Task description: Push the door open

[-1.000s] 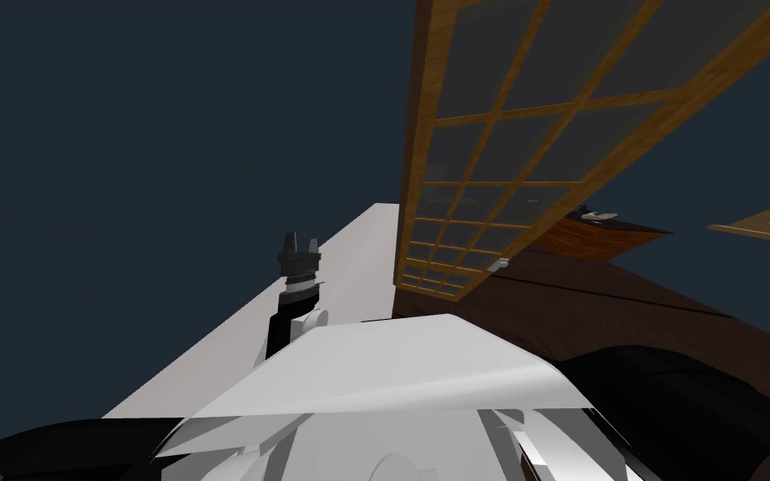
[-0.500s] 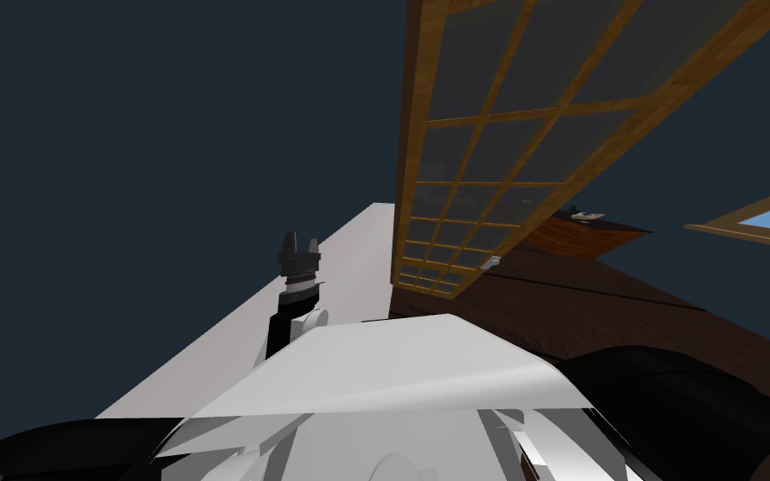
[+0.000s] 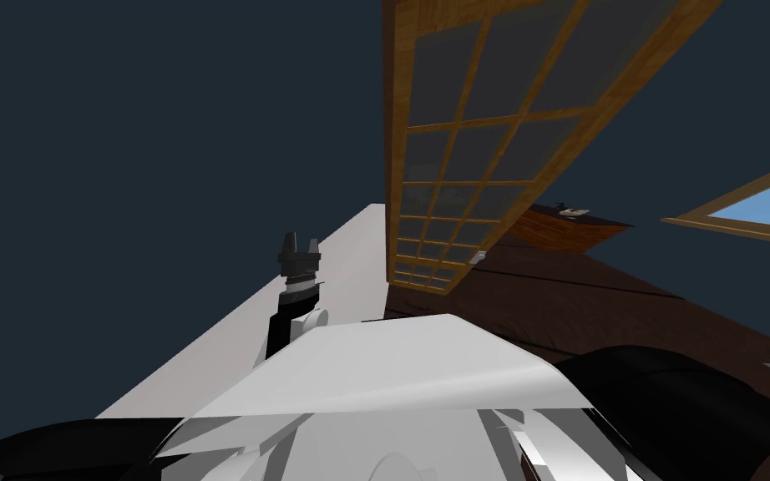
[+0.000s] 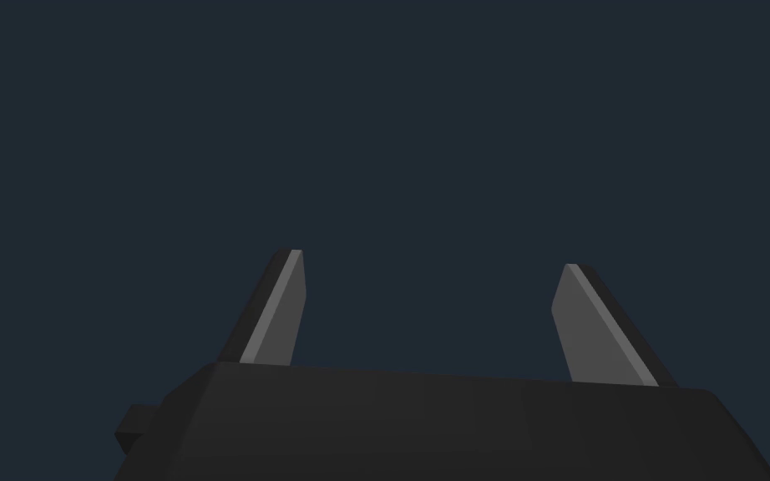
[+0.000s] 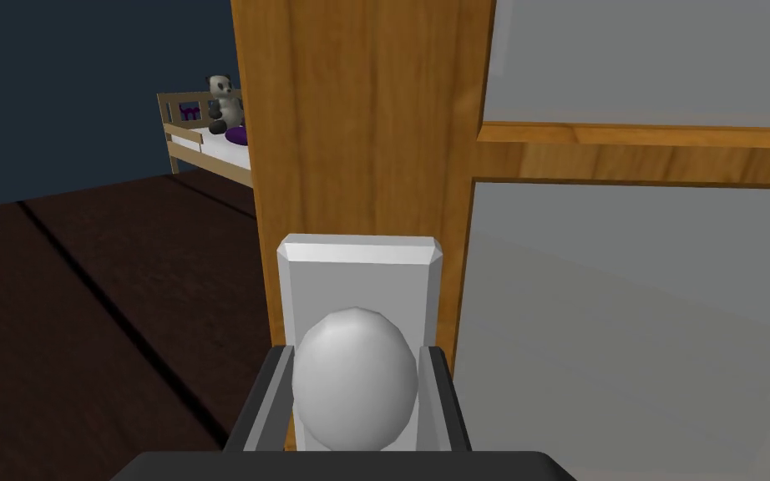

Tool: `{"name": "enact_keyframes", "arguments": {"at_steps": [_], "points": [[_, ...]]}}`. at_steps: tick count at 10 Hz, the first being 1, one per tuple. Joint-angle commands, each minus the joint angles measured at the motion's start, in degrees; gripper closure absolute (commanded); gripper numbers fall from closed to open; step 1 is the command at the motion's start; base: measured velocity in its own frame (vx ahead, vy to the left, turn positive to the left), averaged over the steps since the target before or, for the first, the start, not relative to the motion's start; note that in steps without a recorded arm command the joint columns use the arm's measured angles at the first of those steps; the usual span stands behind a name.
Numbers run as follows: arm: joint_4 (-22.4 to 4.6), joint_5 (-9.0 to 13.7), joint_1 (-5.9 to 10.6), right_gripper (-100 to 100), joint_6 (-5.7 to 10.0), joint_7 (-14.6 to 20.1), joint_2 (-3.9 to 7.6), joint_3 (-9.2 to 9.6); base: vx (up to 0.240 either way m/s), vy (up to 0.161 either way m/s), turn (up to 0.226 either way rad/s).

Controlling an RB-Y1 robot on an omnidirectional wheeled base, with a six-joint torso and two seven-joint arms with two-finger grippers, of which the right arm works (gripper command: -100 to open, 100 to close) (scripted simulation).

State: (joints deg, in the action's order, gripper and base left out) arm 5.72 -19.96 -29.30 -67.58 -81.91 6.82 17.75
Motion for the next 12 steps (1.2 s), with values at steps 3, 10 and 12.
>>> {"name": "enact_keyframes", "arguments": {"at_steps": [3, 10, 12], "points": [[-0.76, 1.27, 0.21, 100, 0.64, -0.69, -0.49, -1.23, -0.076, -0.107, -0.081], [-0.91, 2.53, -0.05, 100, 0.79, -1.56, -0.74, -2.46, -0.049, -0.085, -0.045], [-1.01, 2.85, -0.12, 100, 0.83, -1.77, -0.81, -2.76, -0.102, -0.142, -0.053]]}}
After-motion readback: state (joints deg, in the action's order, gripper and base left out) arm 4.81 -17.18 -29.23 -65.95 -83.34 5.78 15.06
